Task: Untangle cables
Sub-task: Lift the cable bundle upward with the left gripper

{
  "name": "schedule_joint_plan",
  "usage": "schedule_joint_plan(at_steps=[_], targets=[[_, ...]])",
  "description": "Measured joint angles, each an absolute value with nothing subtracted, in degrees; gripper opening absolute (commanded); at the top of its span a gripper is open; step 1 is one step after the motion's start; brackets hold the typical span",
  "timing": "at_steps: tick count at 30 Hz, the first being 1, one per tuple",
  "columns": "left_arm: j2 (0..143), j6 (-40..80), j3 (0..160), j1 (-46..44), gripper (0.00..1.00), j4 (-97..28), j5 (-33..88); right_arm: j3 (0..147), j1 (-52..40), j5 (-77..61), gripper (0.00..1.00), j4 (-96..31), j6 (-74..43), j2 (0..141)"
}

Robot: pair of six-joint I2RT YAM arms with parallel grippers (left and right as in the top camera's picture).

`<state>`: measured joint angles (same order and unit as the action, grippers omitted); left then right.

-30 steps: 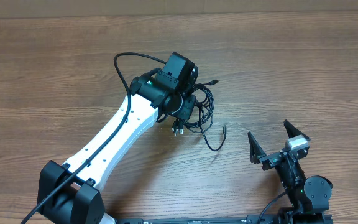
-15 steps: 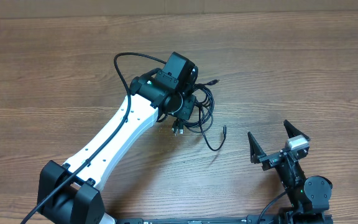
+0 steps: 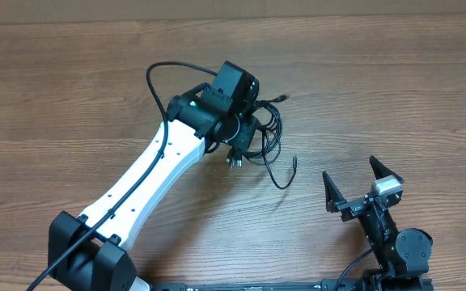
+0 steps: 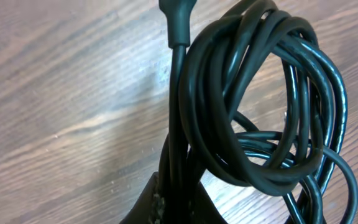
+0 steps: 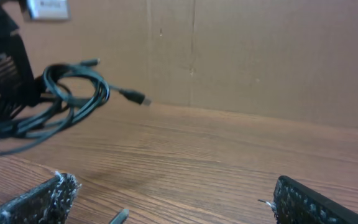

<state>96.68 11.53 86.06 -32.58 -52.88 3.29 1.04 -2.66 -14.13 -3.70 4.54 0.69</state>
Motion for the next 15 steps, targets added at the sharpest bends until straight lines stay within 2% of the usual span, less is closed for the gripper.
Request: schedule_joint_plan(at_steps=[15], targets=[[96.7, 11.4, 91.4, -28.4, 0.04, -56.2, 2.1, 1.0, -2.7, -14.1, 1.0, -3.7, 4.5, 0.7]])
